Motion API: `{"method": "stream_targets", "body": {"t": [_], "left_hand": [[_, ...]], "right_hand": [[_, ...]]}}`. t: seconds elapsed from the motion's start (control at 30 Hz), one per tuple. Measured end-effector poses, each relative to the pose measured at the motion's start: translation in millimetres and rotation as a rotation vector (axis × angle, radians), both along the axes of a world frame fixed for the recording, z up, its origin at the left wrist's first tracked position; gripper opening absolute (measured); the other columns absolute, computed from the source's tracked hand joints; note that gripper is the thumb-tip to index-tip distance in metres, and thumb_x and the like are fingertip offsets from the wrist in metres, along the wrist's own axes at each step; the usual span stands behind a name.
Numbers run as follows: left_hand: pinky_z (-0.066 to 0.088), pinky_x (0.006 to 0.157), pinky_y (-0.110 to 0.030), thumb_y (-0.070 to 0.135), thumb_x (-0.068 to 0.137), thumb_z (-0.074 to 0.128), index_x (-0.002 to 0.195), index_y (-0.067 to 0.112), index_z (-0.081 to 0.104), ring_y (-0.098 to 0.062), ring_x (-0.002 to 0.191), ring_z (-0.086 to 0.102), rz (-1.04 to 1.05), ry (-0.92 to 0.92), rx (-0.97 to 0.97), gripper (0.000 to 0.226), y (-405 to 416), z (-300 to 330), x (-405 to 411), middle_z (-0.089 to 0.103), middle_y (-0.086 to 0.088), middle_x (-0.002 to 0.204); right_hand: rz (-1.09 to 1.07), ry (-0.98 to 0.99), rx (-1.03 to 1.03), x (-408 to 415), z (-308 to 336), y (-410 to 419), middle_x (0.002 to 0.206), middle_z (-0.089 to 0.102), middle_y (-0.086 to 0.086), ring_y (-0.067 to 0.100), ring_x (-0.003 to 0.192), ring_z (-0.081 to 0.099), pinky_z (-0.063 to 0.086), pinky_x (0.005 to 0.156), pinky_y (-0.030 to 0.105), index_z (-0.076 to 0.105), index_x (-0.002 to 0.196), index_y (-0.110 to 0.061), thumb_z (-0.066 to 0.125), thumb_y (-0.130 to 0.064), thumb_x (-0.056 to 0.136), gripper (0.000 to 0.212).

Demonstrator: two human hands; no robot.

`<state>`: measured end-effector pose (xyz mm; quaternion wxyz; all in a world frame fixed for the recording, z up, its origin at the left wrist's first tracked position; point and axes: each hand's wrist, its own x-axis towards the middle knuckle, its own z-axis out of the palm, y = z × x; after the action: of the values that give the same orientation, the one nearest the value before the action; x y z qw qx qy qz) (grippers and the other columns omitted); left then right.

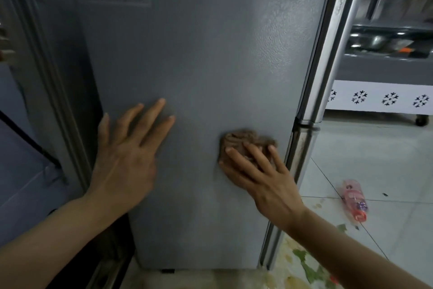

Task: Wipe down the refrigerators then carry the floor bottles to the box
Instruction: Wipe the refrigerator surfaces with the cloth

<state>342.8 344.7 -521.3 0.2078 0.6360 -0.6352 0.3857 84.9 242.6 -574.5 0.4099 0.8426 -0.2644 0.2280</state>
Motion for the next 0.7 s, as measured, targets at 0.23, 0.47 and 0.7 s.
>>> {"method": "stream_targets", "body": {"t": [0.23,0.47,0.7], "left_hand": [[0.022,0.101,-0.065,0.003,0.052,0.079,0.141,0.022,0.038,-0.035,0.132,0.029,0.020,0.024,0.059,0.100,1.5,-2.7,27.4,0.024,-0.003,0.154],[0.027,0.100,-0.063,0.007,0.055,0.077,0.142,0.026,0.035,-0.031,0.134,0.027,-0.058,0.038,0.059,0.099,0.4,-1.0,37.0,0.022,0.001,0.156],[0.029,0.097,-0.064,0.000,0.056,0.076,0.136,0.012,0.048,-0.033,0.134,0.030,-0.062,0.151,0.047,0.086,18.3,-12.5,53.7,0.027,-0.010,0.153]], "right_hand": [[0.127,-0.491,-0.071,58.4,105.5,-10.3,0.155,0.026,0.007,0.036,0.143,0.012,0.005,0.117,0.051,0.038,0.145,-0.022,0.054,-0.022,0.091,0.057],[0.186,-0.089,0.019,79.6,6.0,4.5,0.153,0.030,0.000,0.033,0.141,0.018,0.008,0.115,0.047,0.039,0.143,-0.020,0.035,-0.016,0.084,0.059],[0.172,-0.002,-0.093,80.7,61.3,6.7,0.153,0.024,0.000,0.031,0.141,0.021,0.008,0.115,0.045,0.036,0.145,-0.023,0.045,-0.019,0.084,0.062]]}}
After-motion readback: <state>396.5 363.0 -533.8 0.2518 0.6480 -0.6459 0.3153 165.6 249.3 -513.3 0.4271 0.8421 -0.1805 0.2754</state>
